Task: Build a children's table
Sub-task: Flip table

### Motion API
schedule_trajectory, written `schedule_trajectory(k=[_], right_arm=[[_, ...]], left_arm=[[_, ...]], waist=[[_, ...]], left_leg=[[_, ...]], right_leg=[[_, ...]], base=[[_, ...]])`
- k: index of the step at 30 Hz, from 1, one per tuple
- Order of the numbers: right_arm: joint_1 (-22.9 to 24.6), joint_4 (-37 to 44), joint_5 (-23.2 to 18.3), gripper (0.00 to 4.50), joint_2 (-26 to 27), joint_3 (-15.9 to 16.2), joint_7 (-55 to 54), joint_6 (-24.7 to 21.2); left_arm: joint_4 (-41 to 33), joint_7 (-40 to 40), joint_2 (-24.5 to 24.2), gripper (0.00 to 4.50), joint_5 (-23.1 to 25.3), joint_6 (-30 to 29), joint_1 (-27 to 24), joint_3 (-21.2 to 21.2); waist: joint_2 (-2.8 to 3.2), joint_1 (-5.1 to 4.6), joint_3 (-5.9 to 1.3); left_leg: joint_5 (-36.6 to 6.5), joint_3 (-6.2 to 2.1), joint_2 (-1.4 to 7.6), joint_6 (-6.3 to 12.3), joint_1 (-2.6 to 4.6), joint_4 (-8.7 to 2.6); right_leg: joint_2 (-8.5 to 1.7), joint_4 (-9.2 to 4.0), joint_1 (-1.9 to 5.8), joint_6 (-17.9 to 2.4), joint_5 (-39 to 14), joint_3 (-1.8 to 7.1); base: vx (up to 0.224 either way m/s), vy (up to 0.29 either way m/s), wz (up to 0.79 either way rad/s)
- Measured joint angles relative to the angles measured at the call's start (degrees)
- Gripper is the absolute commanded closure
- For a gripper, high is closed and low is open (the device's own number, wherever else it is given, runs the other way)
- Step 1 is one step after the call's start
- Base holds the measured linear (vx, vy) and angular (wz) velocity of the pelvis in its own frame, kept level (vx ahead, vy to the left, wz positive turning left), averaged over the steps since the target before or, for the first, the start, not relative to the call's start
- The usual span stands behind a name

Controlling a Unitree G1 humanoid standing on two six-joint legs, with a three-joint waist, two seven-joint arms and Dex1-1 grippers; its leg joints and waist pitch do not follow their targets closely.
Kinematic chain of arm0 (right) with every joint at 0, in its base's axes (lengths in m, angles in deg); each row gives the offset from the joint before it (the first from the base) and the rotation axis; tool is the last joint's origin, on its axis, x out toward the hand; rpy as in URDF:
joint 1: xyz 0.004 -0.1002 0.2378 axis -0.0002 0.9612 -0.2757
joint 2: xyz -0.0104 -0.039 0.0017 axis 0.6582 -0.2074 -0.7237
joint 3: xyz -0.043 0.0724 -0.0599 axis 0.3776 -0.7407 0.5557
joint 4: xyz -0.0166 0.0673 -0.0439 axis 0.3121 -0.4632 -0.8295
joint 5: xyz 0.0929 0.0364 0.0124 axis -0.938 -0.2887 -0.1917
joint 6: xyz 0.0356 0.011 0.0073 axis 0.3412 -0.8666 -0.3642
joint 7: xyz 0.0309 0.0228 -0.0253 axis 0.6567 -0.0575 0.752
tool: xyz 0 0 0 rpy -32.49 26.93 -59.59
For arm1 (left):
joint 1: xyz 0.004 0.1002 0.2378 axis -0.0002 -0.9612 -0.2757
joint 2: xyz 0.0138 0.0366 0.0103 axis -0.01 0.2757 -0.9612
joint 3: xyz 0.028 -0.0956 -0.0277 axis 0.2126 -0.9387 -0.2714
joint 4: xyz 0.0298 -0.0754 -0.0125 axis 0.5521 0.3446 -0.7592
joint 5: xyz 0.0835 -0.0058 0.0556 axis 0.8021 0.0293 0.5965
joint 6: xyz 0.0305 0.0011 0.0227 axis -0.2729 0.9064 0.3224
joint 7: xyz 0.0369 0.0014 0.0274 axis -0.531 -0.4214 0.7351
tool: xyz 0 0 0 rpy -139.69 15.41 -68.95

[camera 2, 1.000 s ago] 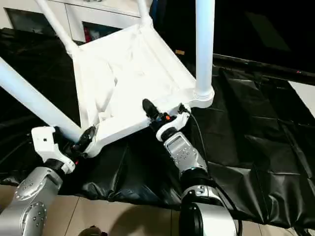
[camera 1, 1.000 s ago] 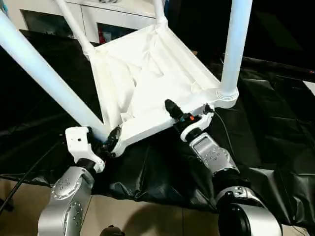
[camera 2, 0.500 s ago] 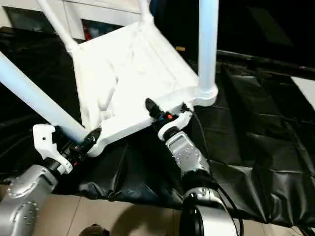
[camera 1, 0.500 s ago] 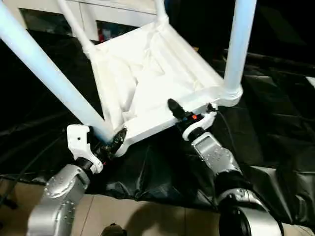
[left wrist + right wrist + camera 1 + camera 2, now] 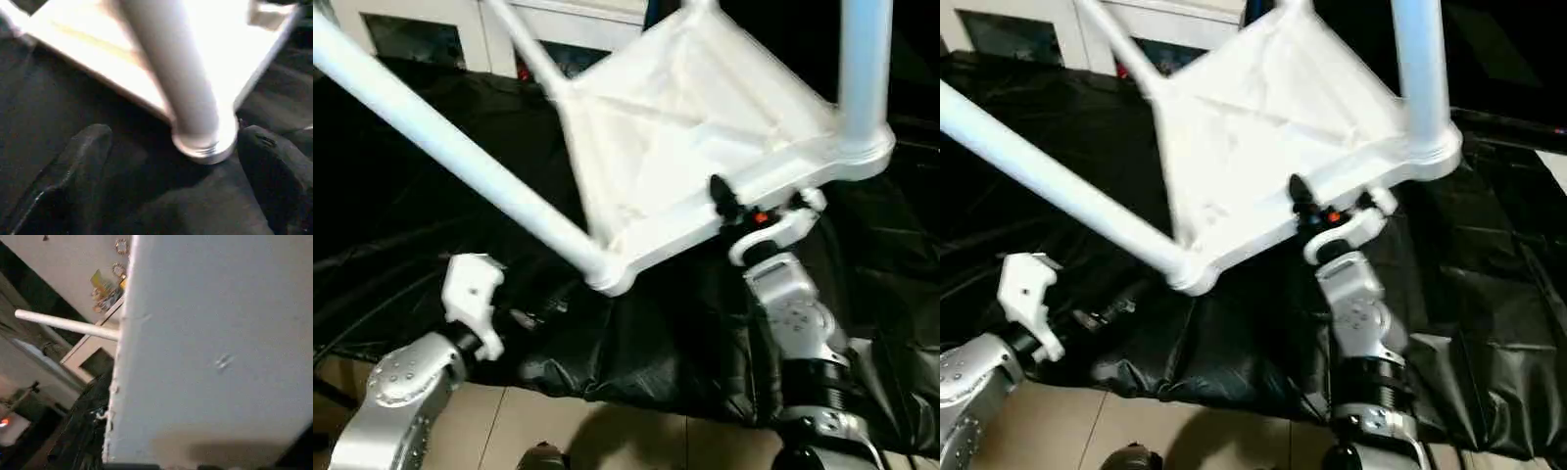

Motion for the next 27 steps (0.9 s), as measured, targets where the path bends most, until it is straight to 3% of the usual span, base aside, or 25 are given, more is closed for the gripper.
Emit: schedule_trajectory(k=[5,11,19,23,27], right_arm=[[0.6,7.2,4.4,2.46,-2.0,2.4,-5.9,-0.8],[1.3,13.4,9.4,2.46,-2.5,5.8,-11.1,-1.9],[1.4,20.0,18.6,2.46,-6.0,12.8,-15.6,-3.6],[1.2,22.3,24.2,2.47,-6.7,17.0,-18.2,-4.8],[1.2,23.0,27.8,2.51,-8.0,18.7,-20.0,-5.6]], left_arm=[[-2.1,3.4,-2.4,0.0,4.8,6.9,0.1,5.5],[-3.0,5.7,-3.3,0.0,6.1,8.7,-0.2,8.3],[-1.0,0.9,-1.8,0.0,9.6,12.8,4.9,6.0],[-0.5,-0.4,-2.0,0.0,9.8,13.0,11.9,3.3],[-2.1,0.7,-3.3,0.0,9.4,11.8,14.0,4.1]], waist=[[0.41,0.02,-0.09],[0.39,-0.17,-0.11],[0.01,-0.19,-0.35],[-0.32,-0.02,-0.52],[-0.82,0.32,-0.62]], left_leg=[[0.0,0.02,0.0,-0.02,0.11,0.0],[0.1,0.03,-0.01,-0.07,0.19,0.0],[0.1,0.02,-0.01,-0.2,0.32,0.02],[0.2,-0.02,-0.02,-0.3,0.39,0.02],[0.2,-0.06,-0.07,-0.3,0.37,0.04]], right_leg=[[-0.01,0.11,0.05,0.1,0.0,0.03],[-0.01,0.32,0.02,0.2,-0.2,0.07],[-0.01,0.45,0.1,0.4,-0.3,0.11],[-0.02,0.56,0.16,0.4,-0.3,0.09],[-0.06,0.57,0.19,0.4,-0.3,0.08]], base=[[0.0,0.0,0.0],[0.0,0.0,0.0],[0.0,0.0,0.0],[0.0,0.0,0.0],[0.0,0.0,0.0]])
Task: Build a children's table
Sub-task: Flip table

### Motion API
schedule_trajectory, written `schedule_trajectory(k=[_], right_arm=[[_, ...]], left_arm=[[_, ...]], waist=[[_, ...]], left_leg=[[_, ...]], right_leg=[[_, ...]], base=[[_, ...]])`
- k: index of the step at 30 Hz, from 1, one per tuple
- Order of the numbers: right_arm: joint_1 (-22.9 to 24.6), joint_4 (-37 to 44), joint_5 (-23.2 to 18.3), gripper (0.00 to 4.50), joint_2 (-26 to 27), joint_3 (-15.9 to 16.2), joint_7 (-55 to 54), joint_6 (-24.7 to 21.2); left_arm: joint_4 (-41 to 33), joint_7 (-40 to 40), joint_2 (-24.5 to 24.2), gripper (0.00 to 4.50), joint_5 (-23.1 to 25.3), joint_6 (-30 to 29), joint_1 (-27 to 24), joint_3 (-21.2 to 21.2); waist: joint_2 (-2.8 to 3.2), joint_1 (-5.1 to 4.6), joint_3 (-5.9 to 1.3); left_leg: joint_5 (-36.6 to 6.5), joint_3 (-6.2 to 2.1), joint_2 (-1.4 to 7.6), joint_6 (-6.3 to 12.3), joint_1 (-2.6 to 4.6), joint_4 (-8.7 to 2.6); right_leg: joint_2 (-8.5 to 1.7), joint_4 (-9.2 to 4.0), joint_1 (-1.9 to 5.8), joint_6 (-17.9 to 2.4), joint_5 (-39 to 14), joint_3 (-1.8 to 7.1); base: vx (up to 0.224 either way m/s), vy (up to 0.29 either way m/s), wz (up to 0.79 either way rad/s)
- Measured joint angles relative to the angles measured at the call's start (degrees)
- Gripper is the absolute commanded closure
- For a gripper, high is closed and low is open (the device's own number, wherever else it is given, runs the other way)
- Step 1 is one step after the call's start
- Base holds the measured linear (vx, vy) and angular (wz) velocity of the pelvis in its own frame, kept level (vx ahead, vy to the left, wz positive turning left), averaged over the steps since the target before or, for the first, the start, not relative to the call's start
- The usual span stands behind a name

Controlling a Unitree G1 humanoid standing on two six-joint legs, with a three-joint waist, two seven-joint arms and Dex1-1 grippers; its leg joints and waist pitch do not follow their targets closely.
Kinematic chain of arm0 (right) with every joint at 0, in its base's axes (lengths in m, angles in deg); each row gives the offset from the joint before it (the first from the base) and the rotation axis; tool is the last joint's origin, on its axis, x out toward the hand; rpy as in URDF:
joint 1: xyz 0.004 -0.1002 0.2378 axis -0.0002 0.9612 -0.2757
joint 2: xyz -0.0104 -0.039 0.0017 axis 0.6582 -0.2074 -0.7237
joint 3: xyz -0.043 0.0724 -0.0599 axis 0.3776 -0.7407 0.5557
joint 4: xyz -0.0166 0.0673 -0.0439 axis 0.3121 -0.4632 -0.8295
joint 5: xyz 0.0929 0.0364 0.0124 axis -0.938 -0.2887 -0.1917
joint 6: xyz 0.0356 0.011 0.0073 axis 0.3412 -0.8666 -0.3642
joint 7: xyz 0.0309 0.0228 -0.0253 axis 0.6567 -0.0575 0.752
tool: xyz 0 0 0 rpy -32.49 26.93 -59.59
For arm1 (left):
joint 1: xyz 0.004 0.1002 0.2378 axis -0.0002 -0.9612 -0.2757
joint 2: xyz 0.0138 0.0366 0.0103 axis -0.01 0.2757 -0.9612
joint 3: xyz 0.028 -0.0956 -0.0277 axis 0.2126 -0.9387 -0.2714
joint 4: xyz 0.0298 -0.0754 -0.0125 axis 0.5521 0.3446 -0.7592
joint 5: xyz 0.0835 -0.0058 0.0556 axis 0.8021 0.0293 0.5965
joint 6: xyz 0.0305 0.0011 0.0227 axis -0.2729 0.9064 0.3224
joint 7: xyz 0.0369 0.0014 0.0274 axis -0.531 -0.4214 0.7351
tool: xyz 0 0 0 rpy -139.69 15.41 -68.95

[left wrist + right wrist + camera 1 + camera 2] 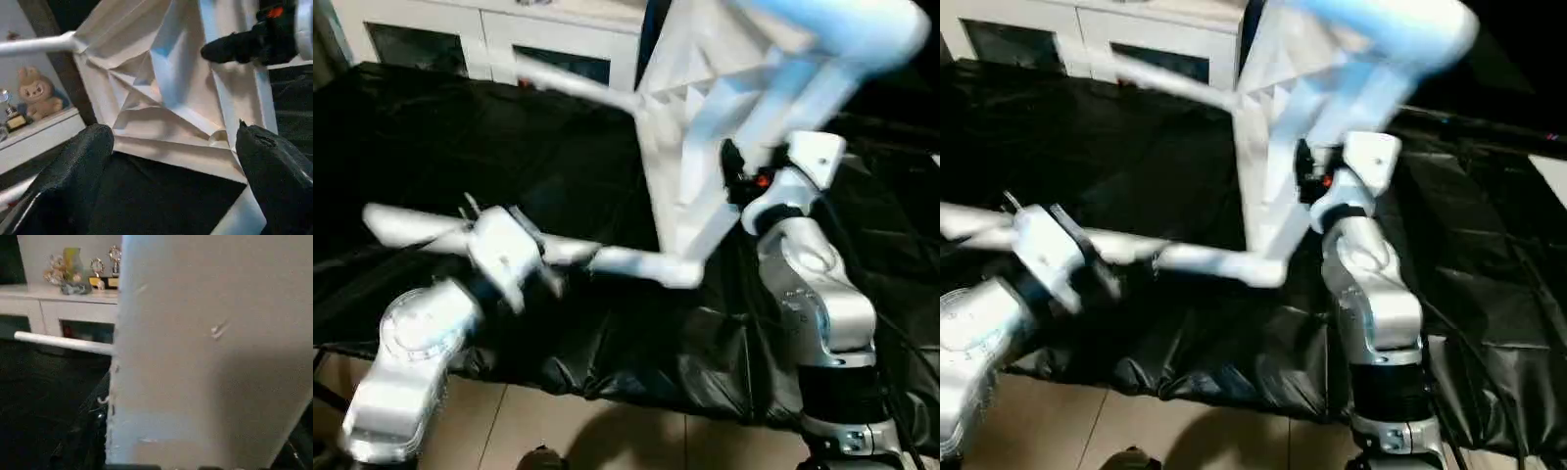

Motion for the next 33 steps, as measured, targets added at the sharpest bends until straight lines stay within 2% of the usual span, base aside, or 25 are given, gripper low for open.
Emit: schedule_trajectory(k=[5,9,13,17,18,19,21,23,24,26,33], right_arm=[[0.0,-0.1,5.5,2.52,-0.4,1.5,-3.9,-0.2],[0.0,-0.3,7.5,2.53,-0.8,1.7,-5.2,-0.3],[-0.9,-2.7,7.5,2.54,-0.6,1.7,-4.5,1.1],[-1.5,-4.8,7.4,2.54,-0.3,2.3,-1.7,2.7],[-1.5,-4.8,7.4,2.19,-0.3,2.5,-1.5,2.7],[-1.4,-4.9,7.4,2.19,-0.3,2.5,-1.1,3.0],[-1.3,-5.2,7.4,1.81,-0.3,2.8,-0.2,3.7],[-1.2,-6.1,7.4,1.63,-0.1,3.3,0.5,3.8],[-0.9,-6.6,7.4,1.63,0.2,3.4,0.7,3.8],[-0.1,-7.3,7.4,1.33,1.0,3.8,1.2,3.8],[0.7,-7.5,7.4,1.33,1.6,4.1,2.0,4.0]], left_arm=[[-3.2,0.7,-0.6,0.0,0.3,-0.8,8.9,0.1],[-3.5,1.0,-2.2,0.0,2.4,0.5,12.4,0.1],[-0.7,0.3,-5.4,0.0,7.2,1.7,17.4,-0.2],[4.1,-4.5,-8.4,0.0,15.7,4.2,22.1,-0.9],[4.7,-5.6,-8.6,0.0,16.9,4.5,22.7,-1.2],[5.4,-6.8,-8.9,0.0,18.2,5.2,23.5,-1.4],[5.8,-8.2,-9.1,0.0,19.6,6.1,24.7,-2.6],[6.3,-9.1,-9.4,0.0,20.2,6.7,25.8,-2.9],[7.4,-9.4,-9.7,0.0,21.1,7.7,26.6,-2.7],[10.6,-10.3,-10.6,0.0,22.8,9.4,28.7,-2.7],[16.1,-11.4,-11.1,0.0,26.0,11.3,32.9,-1.5]], waist=[[-0.09,0.51,0.01],[-0.12,0.03,0.02],[-0.22,-0.7,-0.04],[-0.6,-1.99,-0.3],[-0.67,-2.22,-0.35],[-0.75,-2.34,-0.38],[-0.84,-2.67,-0.44],[-0.95,-2.82,-0.51],[-1.04,-2.8,-0.48],[-1.11,-2.81,-0.44],[-1.08,-2.39,-0.42]], left_leg=[[0.1,0.01,-0.01,-0.18,-0.03,0.05],[0.2,-0.01,0.0,-0.28,-0.05,0.05],[0.2,-0.05,0.01,-0.35,0.01,0.05],[0.3,-0.06,0.01,-0.41,0.1,0.05],[0.3,-0.06,0.01,-0.41,0.1,0.05],[0.3,-0.07,0.01,-0.41,0.08,0.05],[0.3,-0.07,0.02,-0.4,0.09,0.05],[0.3,-0.07,0.03,-0.41,0.11,0.05],[0.3,-0.08,0.04,-0.41,0.11,0.05],[0.3,-0.13,0.06,-0.5,0.07,0.05],[0.3,-0.15,0.06,-0.55,0.09,0.05]], right_leg=[[-0.03,0.03,0.13,0.0,0.0,0.02],[-0.01,0.14,0.09,0.1,0.0,0.04],[0.01,0.22,0.09,0.0,0.0,0.04],[0.01,0.24,0.13,0.0,0.1,0.05],[0.02,0.24,0.13,0.0,0.1,0.05],[0.02,0.24,0.13,0.0,0.1,0.05],[0.02,0.24,0.13,0.0,0.0,0.05],[0.03,0.26,0.13,-0.1,0.0,0.05],[0.04,0.29,0.12,-0.1,0.0,0.04],[0.07,0.29,0.09,-0.1,0.1,0.01],[0.07,0.29,0.09,-0.2,0.1,0.0]], base=[[0.0,0.0,0.0],[0.0,0.0,0.0],[0.0,0.0,0.0],[0.0,0.0,0.0],[0.0,0.0,0.0],[0.0,0.0,0.0],[0.0,0.0,0.0],[0.0,0.0,0.0],[0.0,0.0,0.0],[0.0,0.0,0.0],[0.0,0.0,0.0]])
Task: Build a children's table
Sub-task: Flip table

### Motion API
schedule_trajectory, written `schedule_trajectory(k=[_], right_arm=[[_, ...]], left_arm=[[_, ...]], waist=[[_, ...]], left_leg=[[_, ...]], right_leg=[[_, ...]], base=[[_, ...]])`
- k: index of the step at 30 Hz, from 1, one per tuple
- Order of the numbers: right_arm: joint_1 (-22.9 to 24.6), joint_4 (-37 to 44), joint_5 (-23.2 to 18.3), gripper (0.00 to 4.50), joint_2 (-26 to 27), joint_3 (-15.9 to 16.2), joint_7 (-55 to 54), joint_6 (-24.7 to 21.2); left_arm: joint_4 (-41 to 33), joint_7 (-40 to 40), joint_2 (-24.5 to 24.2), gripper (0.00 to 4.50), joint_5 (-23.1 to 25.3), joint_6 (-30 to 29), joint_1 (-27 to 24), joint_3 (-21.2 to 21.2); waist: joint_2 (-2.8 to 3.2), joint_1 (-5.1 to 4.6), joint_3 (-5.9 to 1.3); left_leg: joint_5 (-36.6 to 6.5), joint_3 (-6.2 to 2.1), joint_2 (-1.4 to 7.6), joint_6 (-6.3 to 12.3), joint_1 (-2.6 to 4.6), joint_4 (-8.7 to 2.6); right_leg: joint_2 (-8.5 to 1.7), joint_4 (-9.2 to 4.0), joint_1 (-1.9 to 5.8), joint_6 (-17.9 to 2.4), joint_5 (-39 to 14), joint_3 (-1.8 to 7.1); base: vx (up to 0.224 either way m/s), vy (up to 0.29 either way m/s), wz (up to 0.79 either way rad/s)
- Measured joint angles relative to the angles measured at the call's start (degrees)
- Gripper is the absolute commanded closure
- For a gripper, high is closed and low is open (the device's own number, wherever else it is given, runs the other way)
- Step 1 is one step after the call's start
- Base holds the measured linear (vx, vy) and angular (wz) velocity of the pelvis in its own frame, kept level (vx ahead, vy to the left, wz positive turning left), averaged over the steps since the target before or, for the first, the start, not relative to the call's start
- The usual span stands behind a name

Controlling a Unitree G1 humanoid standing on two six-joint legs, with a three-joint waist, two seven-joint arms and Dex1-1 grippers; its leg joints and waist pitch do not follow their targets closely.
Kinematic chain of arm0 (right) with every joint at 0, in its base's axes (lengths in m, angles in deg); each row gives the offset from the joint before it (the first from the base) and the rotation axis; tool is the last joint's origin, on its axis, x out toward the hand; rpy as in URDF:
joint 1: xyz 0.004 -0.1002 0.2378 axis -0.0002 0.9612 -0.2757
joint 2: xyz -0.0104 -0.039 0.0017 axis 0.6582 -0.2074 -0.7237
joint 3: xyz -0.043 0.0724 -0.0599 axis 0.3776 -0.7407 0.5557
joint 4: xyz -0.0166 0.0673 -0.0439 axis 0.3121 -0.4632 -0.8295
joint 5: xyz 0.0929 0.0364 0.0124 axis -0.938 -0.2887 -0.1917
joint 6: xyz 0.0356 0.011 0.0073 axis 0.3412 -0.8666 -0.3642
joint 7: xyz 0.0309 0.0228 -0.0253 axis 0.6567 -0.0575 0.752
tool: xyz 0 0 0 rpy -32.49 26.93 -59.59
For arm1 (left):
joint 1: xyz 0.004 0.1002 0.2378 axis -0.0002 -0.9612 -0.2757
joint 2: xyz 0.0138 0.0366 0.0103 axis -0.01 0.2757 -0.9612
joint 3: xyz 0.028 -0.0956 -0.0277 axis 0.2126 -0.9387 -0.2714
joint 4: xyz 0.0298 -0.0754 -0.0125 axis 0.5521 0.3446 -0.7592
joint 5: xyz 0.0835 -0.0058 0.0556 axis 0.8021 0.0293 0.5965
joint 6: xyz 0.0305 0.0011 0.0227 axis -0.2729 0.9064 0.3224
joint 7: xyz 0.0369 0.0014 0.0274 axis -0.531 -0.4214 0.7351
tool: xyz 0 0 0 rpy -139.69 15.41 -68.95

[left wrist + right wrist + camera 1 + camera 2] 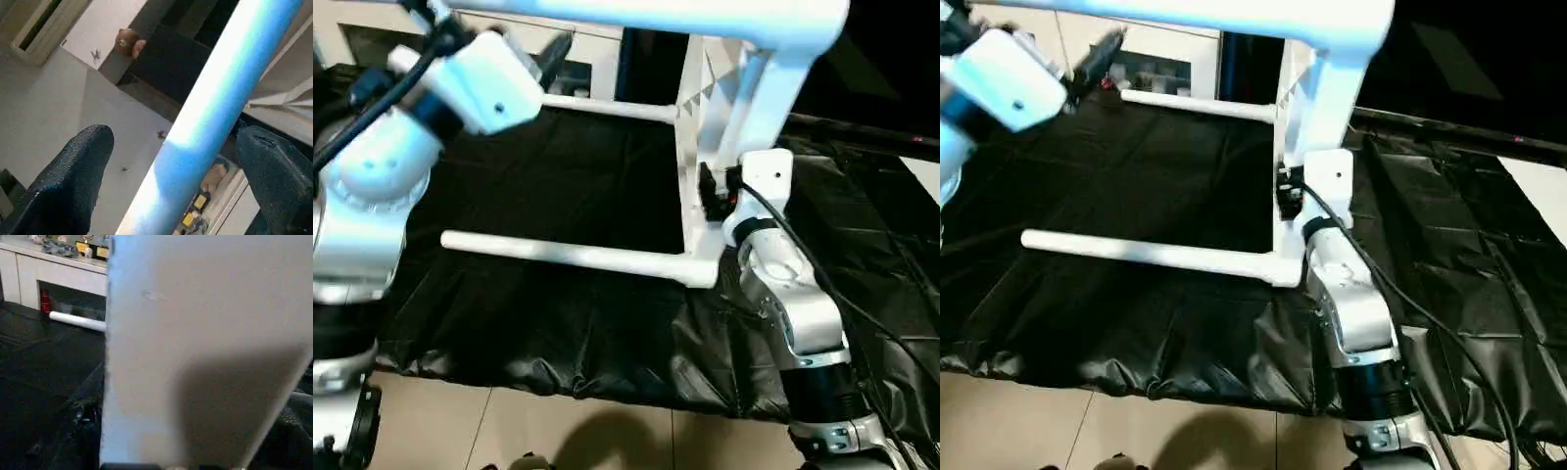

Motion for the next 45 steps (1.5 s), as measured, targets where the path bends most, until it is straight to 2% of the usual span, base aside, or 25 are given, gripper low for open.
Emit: schedule_trajectory(k=[10,13,16,17,24,27,36,39,42,45], right_arm=[[0.6,-2.1,0.1,1.33,0.9,-0.3,0.6,2.3],[-0.8,-4.6,0.1,1.3,0.9,-0.3,0.7,3.3],[-1.9,-6.6,0.3,1.3,0.9,-0.4,1.0,4.6],[-2.1,-7.3,0.4,1.59,0.9,-0.4,1.3,5.2],[-3.6,-11.3,0.5,1.91,1.4,-1.4,1.3,8.3],[-3.7,-12.0,0.5,2.12,1.4,-1.5,1.3,9.4],[-4.6,-12.5,0.5,2.37,0.8,-2.6,1.2,11.0],[-7.1,-14.3,0.4,2.44,-2.9,-3.2,3.4,11.0],[-10.1,-14.7,0.2,2.51,-6.1,-4.1,6.5,11.0],[-13.8,-14.9,0.3,2.52,-11.3,-3.8,10.6,10.9]], left_arm=[[12.7,-2.7,-0.8,0.0,5.2,0.9,7.3,1.9],[14.7,-2.5,-0.2,0.37,4.7,1.6,8.8,2.6],[14.9,-1.0,1.8,0.47,2.8,2.0,8.9,3.4],[15.1,-0.7,2.0,0.73,2.4,2.3,8.9,3.7],[17.2,-1.0,2.8,1.11,2.4,3.3,10.6,3.8],[17.4,-1.1,2.7,1.43,2.9,2.8,11.0,3.9],[17.3,0.5,2.3,1.82,3.4,2.1,11.4,4.1],[14.1,3.6,4.5,1.9,0.0,-2.3,10.3,2.7],[12.5,4.0,5.1,1.91,-2.4,-4.1,10.0,0.8],[10.2,3.6,6.4,1.91,-5.6,-5.0,7.9,-2.5]], waist=[[0.24,0.18,0.16],[0.35,0.18,0.22],[0.4,0.21,0.24],[0.41,0.15,0.25],[0.45,0.24,0.27],[0.5,0.25,0.3],[1.84,0.56,0.59],[2.7,0.59,0.85],[3.52,0.74,0.84],[4.23,1.08,0.82]], left_leg=[[0.0,-0.05,0.0,-0.03,0.0,-0.01],[0.0,-0.06,0.0,-0.03,0.0,-0.01],[0.0,-0.06,0.0,-0.03,-0.01,0.0],[0.0,-0.06,0.01,-0.03,-0.02,-0.01],[0.0,-0.06,0.0,-0.04,-0.02,0.0],[0.0,-0.06,0.0,-0.03,-0.02,-0.01],[0.0,-0.06,-0.02,-0.03,-0.05,-0.01],[0.1,-0.01,-0.11,0.16,-0.23,0.02],[0.3,0.08,-0.16,0.47,-0.59,0.02],[0.4,0.08,-0.14,0.59,-0.72,0.01]], right_leg=[[0.0,0.0,-0.01,-0.3,0.2,-0.04],[0.0,0.0,-0.01,-0.3,0.2,-0.04],[0.0,0.01,-0.03,-0.4,0.2,-0.05],[0.0,0.01,-0.04,-0.4,0.2,-0.05],[0.0,0.01,-0.04,-0.4,0.2,-0.05],[0.0,0.01,-0.04,-0.4,0.2,-0.05],[-0.01,0.01,-0.04,-0.4,0.2,-0.04],[-0.12,0.05,-0.18,-0.5,0.3,-0.02],[-0.13,0.47,-0.79,-0.5,0.2,0.09],[-0.12,0.81,-1.07,-0.7,0.0,0.07]], base=[[0.0,0.0,0.0],[0.0,0.0,0.0],[0.0,0.0,0.0],[0.0,0.0,0.0],[0.0,0.0,0.0],[0.0,0.0,0.0],[0.0,0.0,0.0],[0.0,0.0,0.0],[0.0,0.0,0.0],[0.0,0.0,0.0]])
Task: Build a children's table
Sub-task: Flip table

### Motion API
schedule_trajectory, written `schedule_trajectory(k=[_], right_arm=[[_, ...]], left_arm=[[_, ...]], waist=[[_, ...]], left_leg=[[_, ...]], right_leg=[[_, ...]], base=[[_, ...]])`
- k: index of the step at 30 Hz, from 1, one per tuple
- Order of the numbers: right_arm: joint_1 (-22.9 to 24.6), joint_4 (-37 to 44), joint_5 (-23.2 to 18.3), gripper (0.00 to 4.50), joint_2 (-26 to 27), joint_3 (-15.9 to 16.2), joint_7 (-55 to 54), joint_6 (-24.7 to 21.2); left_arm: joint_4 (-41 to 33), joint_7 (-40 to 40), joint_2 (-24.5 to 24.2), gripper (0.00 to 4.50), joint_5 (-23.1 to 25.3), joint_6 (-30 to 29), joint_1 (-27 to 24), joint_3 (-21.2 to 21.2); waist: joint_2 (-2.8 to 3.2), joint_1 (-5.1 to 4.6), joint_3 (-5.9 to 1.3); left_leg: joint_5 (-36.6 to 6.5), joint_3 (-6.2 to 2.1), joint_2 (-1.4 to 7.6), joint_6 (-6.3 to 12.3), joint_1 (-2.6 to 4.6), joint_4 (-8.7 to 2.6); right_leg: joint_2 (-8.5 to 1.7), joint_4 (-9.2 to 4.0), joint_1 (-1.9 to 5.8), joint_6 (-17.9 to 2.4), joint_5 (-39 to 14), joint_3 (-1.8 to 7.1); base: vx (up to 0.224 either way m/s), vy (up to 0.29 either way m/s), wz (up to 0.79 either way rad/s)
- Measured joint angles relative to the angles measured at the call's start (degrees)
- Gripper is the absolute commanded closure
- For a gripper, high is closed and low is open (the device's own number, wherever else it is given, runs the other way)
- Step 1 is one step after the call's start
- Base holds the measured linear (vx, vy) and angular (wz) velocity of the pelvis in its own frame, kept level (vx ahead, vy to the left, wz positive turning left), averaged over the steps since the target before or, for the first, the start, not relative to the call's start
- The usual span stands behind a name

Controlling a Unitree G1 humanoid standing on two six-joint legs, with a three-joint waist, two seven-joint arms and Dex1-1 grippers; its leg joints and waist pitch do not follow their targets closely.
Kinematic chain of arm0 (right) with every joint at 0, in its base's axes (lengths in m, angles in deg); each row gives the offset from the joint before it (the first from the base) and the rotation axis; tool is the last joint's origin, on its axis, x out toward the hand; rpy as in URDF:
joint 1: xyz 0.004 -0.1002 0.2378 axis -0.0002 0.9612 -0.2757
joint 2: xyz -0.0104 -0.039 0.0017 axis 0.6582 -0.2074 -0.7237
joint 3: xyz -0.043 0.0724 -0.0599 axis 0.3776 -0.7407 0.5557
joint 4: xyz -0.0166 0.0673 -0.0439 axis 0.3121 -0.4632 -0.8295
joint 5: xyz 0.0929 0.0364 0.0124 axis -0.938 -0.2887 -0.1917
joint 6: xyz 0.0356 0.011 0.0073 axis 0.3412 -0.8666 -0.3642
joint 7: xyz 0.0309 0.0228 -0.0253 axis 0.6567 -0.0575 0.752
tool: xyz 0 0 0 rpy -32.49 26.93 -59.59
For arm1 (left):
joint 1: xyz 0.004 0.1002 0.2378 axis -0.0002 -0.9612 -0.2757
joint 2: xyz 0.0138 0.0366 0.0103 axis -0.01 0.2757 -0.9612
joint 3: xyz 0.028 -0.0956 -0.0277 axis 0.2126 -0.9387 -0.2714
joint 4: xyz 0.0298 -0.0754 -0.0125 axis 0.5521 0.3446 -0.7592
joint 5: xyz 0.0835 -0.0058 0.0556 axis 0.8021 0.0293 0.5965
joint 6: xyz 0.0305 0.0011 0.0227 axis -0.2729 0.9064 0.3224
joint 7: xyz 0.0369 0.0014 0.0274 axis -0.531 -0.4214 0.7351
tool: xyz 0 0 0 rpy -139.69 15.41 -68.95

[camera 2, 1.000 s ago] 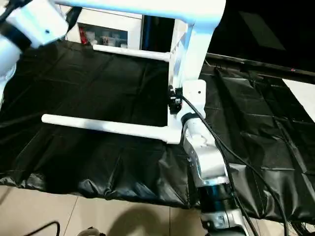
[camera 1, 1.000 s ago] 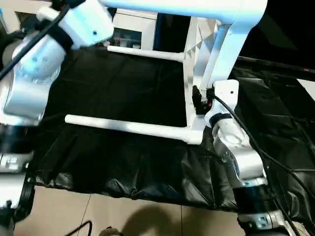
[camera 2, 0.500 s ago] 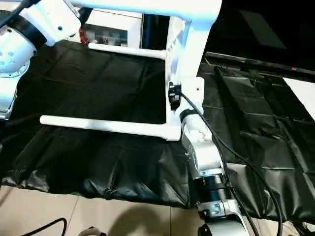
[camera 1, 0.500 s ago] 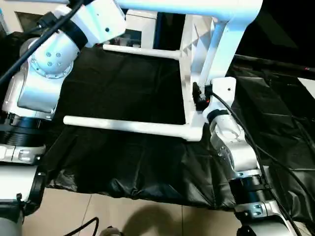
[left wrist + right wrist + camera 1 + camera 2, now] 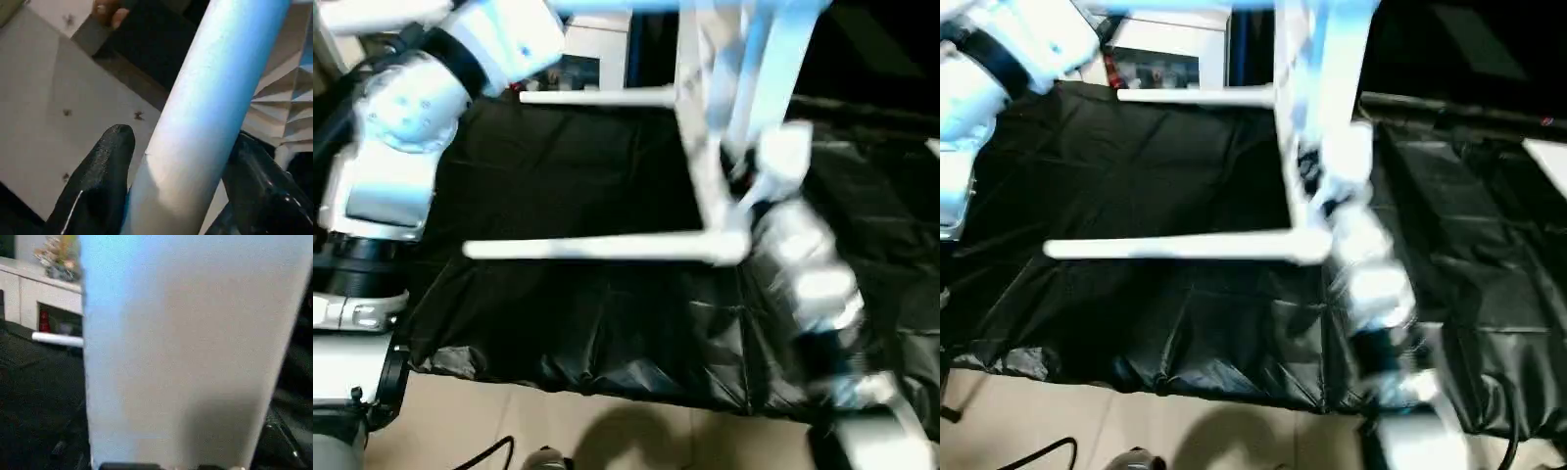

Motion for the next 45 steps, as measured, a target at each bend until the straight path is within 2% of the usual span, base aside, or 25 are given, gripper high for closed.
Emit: schedule_trajectory(k=[3,7,10,11,13,14,19,24,26,29,34,37,39,41,45], right_arm=[[-4.5,0.3,0.2,2.52,-3.5,0.0,3.5,0.0],[-10.2,0.4,0.4,2.55,-6.7,0.0,5.8,0.3],[-14.0,0.4,0.5,2.55,-9.3,0.4,9.3,-0.2],[-14.7,0.5,0.5,2.22,-10.1,0.4,10.5,-0.4],[-14.9,0.9,0.5,1.89,-10.7,0.4,12.0,-0.6],[-14.9,1.1,-0.1,1.89,-10.7,0.3,12.6,-0.6],[-14.8,2.1,-1.2,1.44,-10.6,0.1,12.8,-0.6],[-14.2,2.2,-2.0,1.09,-10.7,-0.7,15.1,-0.6],[-12.3,4.9,-5.2,1.07,-10.6,-1.2,18.9,0.2],[-11.5,5.9,-8.1,0.65,-10.7,-2.0,21.3,0.2],[-9.8,9.2,-11.6,0.22,-11.1,-3.9,24.3,0.2],[-9.3,9.9,-14.8,0.05,-11.2,-5.8,26.5,-0.1],[-9.2,10.8,-18.3,0.0,-10.7,-8.1,26.7,-1.0],[-9.4,11.8,-22.3,0.0,-9.6,-11.5,25.8,-1.6],[-9.6,10.5,-29.4,0.0,-7.2,-19.6,21.4,-2.3]], left_arm=[[-1.9,-1.0,1.2,1.91,-2.8,-2.0,-1.3,-3.8],[-5.2,-3.2,4.2,1.92,-6.6,-5.6,-3.9,-8.3],[-9.3,-3.6,5.1,1.92,-9.7,-8.4,-7.0,-11.0],[-10.6,-3.6,5.2,1.93,-10.3,-8.8,-7.7,-11.3],[-11.6,-3.6,5.3,1.98,-11.3,-9.3,-8.8,-11.6],[-11.8,-3.6,5.3,1.98,-11.7,-9.8,-9.0,-11.9],[-12.1,-3.6,5.4,2.0,-12.9,-11.0,-9.7,-12.6],[-12.3,-3.5,5.2,2.01,-13.4,-11.3,-10.0,-12.5],[-11.5,-3.7,4.9,2.01,-13.5,-12.3,-9.9,-13.8],[-10.1,-4.5,4.5,2.05,-13.5,-13.1,-9.8,-15.1],[-8.4,-6.2,4.8,2.13,-13.7,-14.1,-9.7,-15.2],[-7.3,-6.2,5.0,2.21,-14.2,-14.3,-9.9,-15.4],[-6.8,-5.7,5.1,2.3,-14.7,-13.6,-10.4,-15.6],[-6.1,-4.6,5.0,2.35,-15.6,-12.4,-10.6,-15.6],[-5.6,-3.3,4.7,2.44,-16.0,-11.1,-11.2,-15.4]], waist=[[0.21,0.21,-0.07],[0.08,0.73,-0.01],[-0.45,0.98,-0.04],[-0.85,1.24,-0.08],[-1.2,1.63,-0.26],[-1.33,1.76,-0.35],[-1.55,1.87,-0.49],[-1.52,1.72,-0.5],[-1.28,1.46,-0.62],[-1.17,1.09,-0.69],[-1.18,1.38,-0.7],[-1.22,1.62,-0.68],[-1.34,1.94,-0.65],[-1.37,2.52,-0.66],[-1.64,2.9,-0.66]], left_leg=[[0.0,-0.04,0.08,0.0,0.07,-0.06],[0.0,-0.04,0.05,0.05,0.01,-0.02],[0.0,-0.06,0.06,0.16,-0.02,0.01],[0.0,-0.11,0.06,0.18,-0.04,0.03],[-0.1,-0.12,0.06,0.31,-0.03,0.13],[-0.2,-0.12,0.06,0.37,-0.02,0.24],[-0.2,-0.11,0.02,0.44,0.13,0.45],[-0.2,-0.12,0.03,0.34,0.33,0.45],[-0.2,-0.12,0.04,0.34,0.34,0.44],[-0.1,-0.14,0.05,0.32,0.35,0.43],[-0.1,-0.16,0.06,0.32,0.37,0.5],[-0.1,-0.16,0.05,0.32,0.37,0.53],[-0.1,-0.19,0.06,0.32,0.33,0.53],[-0.1,-0.2,0.06,0.33,0.32,0.52],[-0.1,-0.2,0.04,0.34,0.25,0.52]], right_leg=[[0.1,0.06,0.02,-0.1,-0.1,-0.06],[0.06,0.03,0.0,-0.1,-0.1,-0.07],[0.07,0.01,0.02,-0.1,-0.2,-0.1],[0.07,0.0,0.05,0.0,-0.2,-0.15],[0.06,-0.03,0.13,0.0,-0.2,-0.16],[0.04,-0.04,0.18,0.0,-0.2,-0.15],[-0.03,-0.05,0.43,0.1,-0.2,-0.12],[-0.03,-0.03,0.59,0.4,-0.2,-0.1],[-0.02,-0.03,0.59,0.4,-0.2,-0.1],[0.01,0.0,0.58,0.4,-0.2,-0.1],[0.0,-0.02,0.68,0.4,-0.2,-0.12],[-0.01,-0.05,0.71,0.4,-0.1,-0.11],[-0.01,-0.05,0.7,0.4,-0.1,-0.14],[-0.01,-0.07,0.7,0.4,-0.1,-0.16],[-0.03,-0.13,0.7,0.4,-0.1,-0.16]], base=[[0.0,0.0,0.0],[0.0,0.0,0.0],[0.0,0.0,0.0],[0.0,0.0,0.0],[0.0,0.0,0.0],[0.0,0.0,0.0],[0.0,0.0,0.0],[0.0,0.0,0.0],[0.0,0.0,0.0],[0.0,0.0,0.0],[0.0,0.0,0.0],[0.0,0.0,0.0],[0.0,0.0,0.0],[0.0,0.0,0.0],[0.0,0.0,0.0]])
